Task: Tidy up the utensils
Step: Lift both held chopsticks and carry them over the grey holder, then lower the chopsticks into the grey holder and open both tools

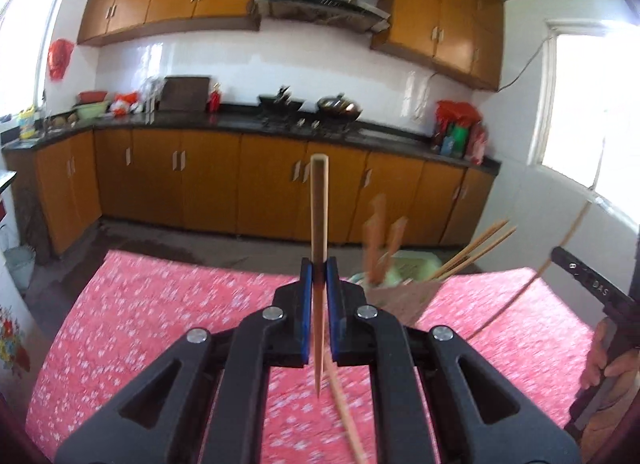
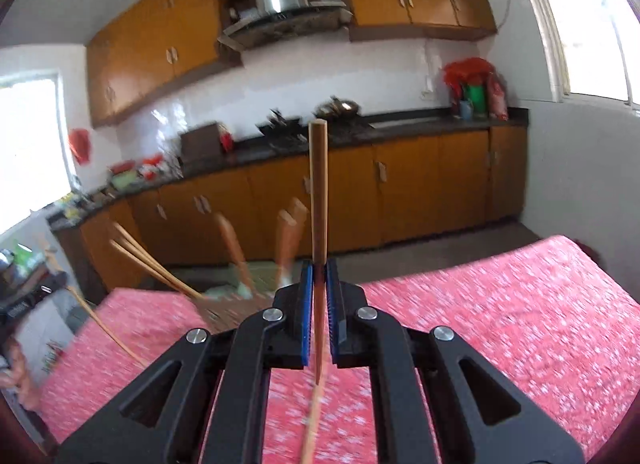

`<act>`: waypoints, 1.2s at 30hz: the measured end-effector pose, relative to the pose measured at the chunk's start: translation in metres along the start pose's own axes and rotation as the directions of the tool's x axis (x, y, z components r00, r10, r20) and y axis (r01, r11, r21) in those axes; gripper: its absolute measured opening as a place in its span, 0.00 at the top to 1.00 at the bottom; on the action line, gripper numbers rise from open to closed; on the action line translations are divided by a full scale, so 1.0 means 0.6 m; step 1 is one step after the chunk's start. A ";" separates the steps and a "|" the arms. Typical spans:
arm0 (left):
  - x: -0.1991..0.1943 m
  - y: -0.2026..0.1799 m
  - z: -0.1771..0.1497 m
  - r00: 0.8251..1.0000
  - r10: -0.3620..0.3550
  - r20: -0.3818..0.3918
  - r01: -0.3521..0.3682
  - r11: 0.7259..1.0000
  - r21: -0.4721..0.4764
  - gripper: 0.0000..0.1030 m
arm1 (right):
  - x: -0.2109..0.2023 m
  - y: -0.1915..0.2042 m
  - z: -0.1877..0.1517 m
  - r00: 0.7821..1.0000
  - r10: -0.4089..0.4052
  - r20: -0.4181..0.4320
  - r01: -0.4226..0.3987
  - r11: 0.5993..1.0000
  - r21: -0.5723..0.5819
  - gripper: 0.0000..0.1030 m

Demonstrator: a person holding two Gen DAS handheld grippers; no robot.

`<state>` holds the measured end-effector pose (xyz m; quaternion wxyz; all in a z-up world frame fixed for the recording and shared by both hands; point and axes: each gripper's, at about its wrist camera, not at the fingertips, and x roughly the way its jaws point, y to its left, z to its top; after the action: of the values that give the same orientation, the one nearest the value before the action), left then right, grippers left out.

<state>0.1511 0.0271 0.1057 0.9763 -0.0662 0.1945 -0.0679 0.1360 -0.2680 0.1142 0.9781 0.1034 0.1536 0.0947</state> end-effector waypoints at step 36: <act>0.132 -0.099 0.106 0.974 0.053 0.219 -0.044 0.998 -0.047 0.73 | 0.081 0.055 0.052 0.997 0.005 0.078 -0.004 1.000 -0.021 0.72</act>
<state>0.2421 -0.0374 0.1437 0.9916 -0.0891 0.0882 -0.0323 0.1862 -0.2312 0.1372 0.9842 0.0973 0.1139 0.0943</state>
